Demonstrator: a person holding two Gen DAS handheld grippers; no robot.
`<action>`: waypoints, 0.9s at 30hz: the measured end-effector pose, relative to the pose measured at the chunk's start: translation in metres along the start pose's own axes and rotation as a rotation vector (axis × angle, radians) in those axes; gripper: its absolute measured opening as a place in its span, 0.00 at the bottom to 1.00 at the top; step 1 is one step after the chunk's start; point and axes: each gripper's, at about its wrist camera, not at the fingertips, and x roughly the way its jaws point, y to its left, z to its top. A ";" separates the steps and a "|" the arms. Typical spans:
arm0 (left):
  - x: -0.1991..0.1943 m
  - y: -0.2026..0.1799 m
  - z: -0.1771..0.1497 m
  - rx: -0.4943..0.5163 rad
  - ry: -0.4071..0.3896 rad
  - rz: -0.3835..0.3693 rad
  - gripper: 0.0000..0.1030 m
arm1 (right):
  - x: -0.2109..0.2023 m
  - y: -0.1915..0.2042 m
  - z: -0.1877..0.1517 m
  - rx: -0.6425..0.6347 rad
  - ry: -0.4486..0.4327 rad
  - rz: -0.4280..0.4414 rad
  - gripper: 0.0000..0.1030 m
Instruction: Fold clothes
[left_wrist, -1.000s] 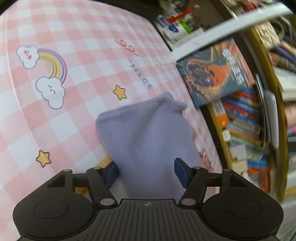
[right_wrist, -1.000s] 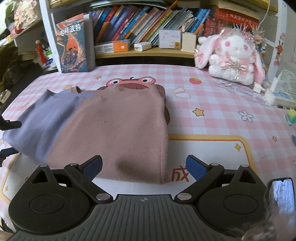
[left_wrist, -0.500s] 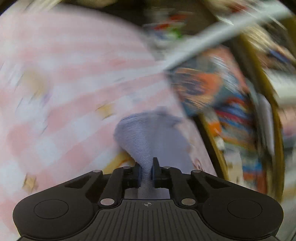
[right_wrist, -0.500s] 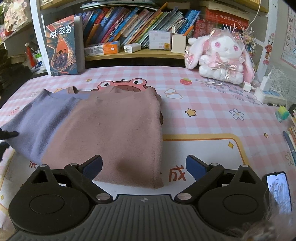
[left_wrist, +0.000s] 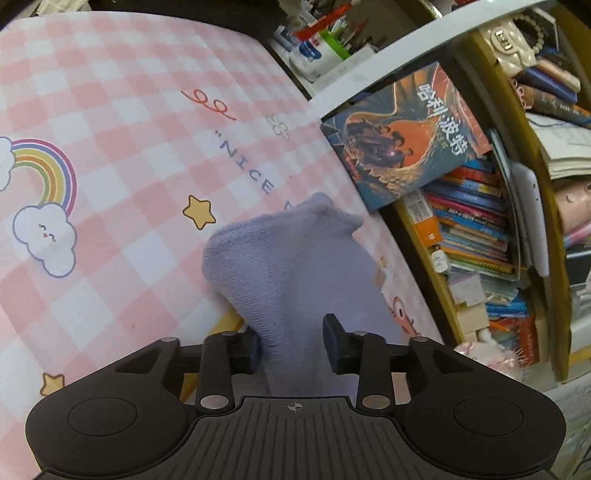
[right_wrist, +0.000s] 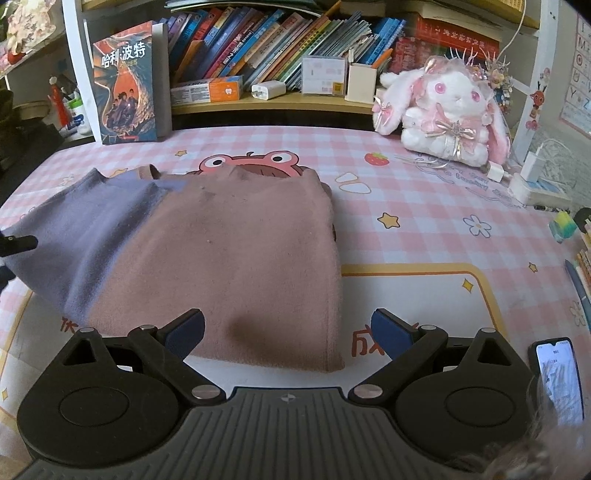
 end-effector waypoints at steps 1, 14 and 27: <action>0.002 0.001 0.000 0.001 0.005 0.001 0.34 | 0.000 0.000 -0.001 0.000 0.000 -0.001 0.94; 0.015 0.016 0.006 -0.073 -0.004 -0.039 0.12 | -0.003 0.001 -0.003 0.015 0.006 -0.051 0.94; -0.019 0.051 0.023 -0.135 -0.082 -0.009 0.12 | 0.012 0.019 0.005 -0.005 0.020 -0.024 0.94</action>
